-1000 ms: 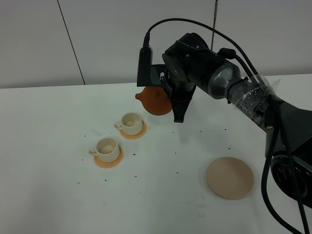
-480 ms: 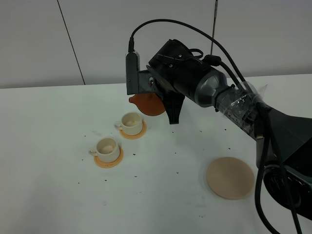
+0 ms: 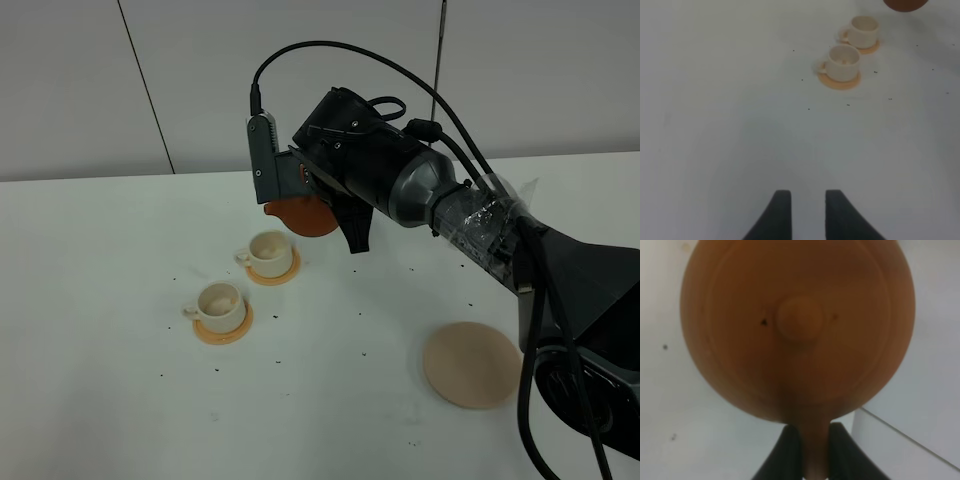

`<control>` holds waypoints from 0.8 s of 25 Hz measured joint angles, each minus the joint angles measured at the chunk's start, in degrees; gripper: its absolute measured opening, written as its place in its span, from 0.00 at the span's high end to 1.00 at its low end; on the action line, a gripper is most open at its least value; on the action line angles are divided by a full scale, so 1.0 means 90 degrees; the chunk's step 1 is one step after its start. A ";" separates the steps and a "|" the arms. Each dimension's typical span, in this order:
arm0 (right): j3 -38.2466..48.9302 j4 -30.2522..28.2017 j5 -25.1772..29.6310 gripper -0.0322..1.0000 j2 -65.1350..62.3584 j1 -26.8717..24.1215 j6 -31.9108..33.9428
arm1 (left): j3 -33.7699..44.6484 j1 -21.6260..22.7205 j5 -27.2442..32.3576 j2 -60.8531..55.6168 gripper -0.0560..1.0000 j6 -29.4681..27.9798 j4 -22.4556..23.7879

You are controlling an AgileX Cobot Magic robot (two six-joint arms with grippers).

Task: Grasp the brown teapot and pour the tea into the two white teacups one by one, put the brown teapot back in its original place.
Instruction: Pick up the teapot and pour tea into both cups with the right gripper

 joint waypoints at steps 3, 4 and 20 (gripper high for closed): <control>0.0000 -0.0148 0.0028 0.88 0.0000 0.0008 -0.0029 | 0.0000 0.0000 0.0000 0.0000 0.72 0.0000 0.0000; 0.0000 -0.0179 0.0036 0.88 0.0000 0.0016 -0.0029 | 0.0000 0.0000 0.0000 0.0000 0.72 0.0000 0.0000; -0.0001 -0.0598 -0.0008 0.88 0.0380 0.0302 -0.0075 | 0.0000 0.0000 0.0000 0.0000 0.72 0.0000 0.0000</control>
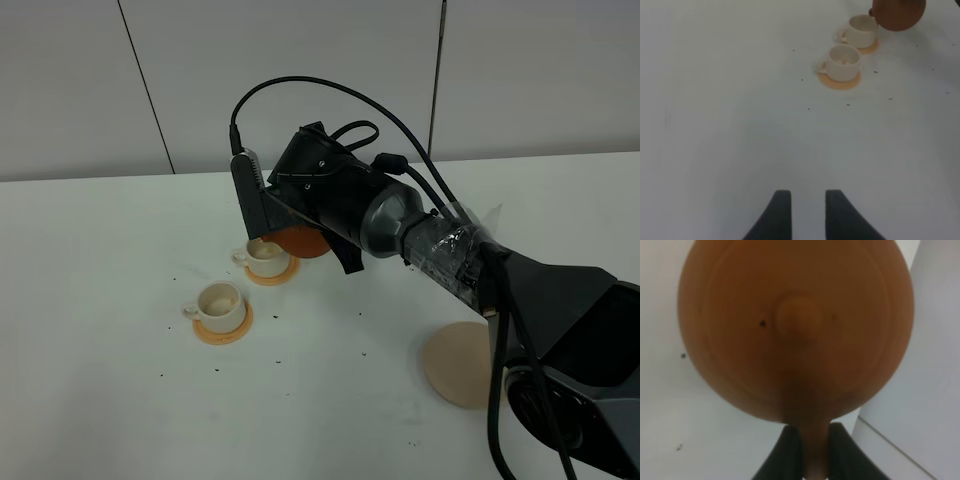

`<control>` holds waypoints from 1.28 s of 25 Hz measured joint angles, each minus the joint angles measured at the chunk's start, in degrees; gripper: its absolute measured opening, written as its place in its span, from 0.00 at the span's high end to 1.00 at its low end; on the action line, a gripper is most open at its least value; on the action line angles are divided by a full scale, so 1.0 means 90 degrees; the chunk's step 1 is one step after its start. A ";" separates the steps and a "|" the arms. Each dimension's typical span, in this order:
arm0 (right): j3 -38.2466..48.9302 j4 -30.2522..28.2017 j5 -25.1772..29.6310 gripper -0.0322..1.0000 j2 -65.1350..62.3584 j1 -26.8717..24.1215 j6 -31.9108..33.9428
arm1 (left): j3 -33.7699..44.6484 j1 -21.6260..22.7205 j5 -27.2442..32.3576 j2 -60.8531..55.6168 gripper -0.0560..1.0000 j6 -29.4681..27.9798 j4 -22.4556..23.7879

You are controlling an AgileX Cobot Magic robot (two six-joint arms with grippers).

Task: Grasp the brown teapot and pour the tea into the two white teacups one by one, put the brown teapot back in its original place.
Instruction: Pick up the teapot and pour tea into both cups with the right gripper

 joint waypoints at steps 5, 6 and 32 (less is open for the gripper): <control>0.0000 -0.0200 0.0001 0.88 0.0000 0.0000 0.0020 | 0.0000 0.0000 0.0000 0.0000 0.72 0.0000 0.0000; 0.0000 -0.0249 0.0001 0.88 0.0000 0.0000 0.0020 | 0.0000 0.0000 0.0000 0.0000 0.72 0.0000 0.0000; 0.0000 -0.0883 -0.0161 0.88 0.0000 0.0000 0.0040 | 0.0000 0.0000 0.0000 0.0000 0.72 0.0000 0.0000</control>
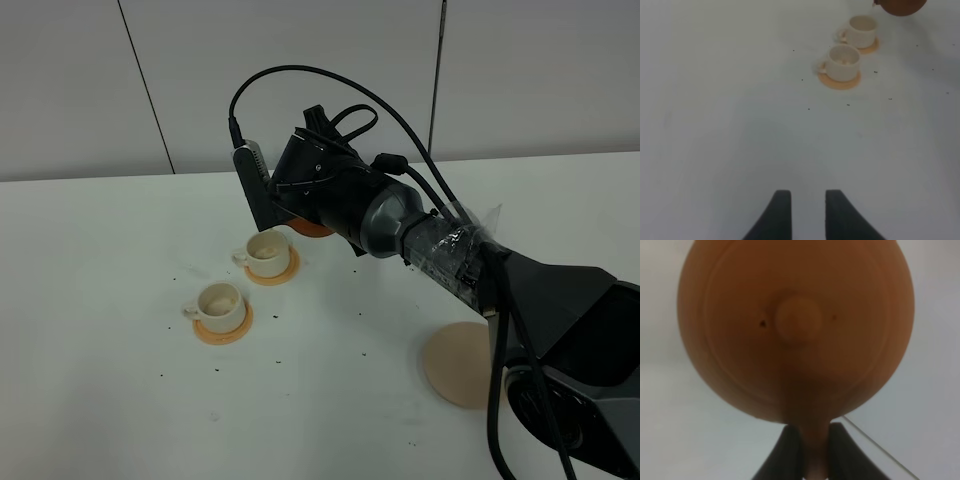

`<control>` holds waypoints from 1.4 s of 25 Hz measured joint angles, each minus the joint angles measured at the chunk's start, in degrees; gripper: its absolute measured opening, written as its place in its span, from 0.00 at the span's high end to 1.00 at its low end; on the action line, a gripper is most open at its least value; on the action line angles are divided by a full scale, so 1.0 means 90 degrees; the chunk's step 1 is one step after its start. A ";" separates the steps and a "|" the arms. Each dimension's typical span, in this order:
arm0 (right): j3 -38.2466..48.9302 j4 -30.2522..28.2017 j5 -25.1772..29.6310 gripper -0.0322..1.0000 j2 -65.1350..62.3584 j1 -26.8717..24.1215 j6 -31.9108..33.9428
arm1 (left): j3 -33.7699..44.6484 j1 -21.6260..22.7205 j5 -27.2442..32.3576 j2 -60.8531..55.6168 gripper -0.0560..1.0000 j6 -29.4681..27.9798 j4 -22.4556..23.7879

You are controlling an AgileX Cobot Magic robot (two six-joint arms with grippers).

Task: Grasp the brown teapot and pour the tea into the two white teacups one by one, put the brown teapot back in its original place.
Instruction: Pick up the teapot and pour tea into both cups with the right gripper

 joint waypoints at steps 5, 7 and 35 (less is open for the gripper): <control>0.0000 -0.0088 -0.0019 0.88 0.0000 0.0000 0.0000 | 0.0000 0.0000 0.0000 0.0000 0.72 0.0000 0.0000; 0.0000 -0.0093 -0.0019 0.88 0.0000 0.0000 0.0000 | 0.0000 0.0000 0.0000 0.0000 0.72 0.0000 0.0000; 0.0000 -0.0422 0.0058 0.88 0.0000 0.0216 -0.0055 | 0.0000 0.0000 0.0000 0.0000 0.72 0.0000 0.0000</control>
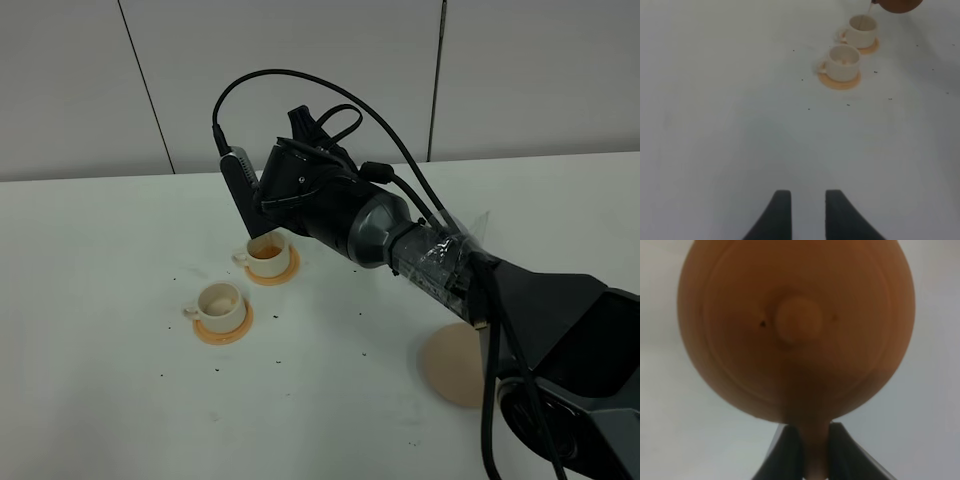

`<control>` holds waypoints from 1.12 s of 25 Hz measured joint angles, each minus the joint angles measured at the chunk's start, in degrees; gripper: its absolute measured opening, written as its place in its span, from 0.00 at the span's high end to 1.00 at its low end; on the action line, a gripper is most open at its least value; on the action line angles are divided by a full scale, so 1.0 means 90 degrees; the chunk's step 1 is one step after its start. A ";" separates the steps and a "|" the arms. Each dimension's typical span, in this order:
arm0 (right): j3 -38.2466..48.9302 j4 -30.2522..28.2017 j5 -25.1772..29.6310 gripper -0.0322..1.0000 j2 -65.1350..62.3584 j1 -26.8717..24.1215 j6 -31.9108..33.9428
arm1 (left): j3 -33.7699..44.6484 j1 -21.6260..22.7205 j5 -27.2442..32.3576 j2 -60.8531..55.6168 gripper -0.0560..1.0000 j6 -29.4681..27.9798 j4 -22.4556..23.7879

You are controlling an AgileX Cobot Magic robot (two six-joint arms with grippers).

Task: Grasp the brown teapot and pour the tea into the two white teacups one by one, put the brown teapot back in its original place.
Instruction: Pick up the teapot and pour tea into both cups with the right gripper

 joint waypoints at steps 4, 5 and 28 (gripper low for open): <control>0.0000 -0.0080 0.0000 0.88 0.0000 0.0020 -0.0029 | 0.0000 0.0000 0.0000 0.0000 0.72 0.0000 0.0000; 0.0000 -0.0081 0.0000 0.88 0.0000 0.0021 -0.0035 | 0.0000 0.0000 0.0000 0.0000 0.72 0.0000 0.0000; 0.0000 -0.0104 0.0005 0.88 0.0000 0.0033 -0.0201 | 0.0000 0.0000 0.0000 0.0000 0.72 0.0000 0.0000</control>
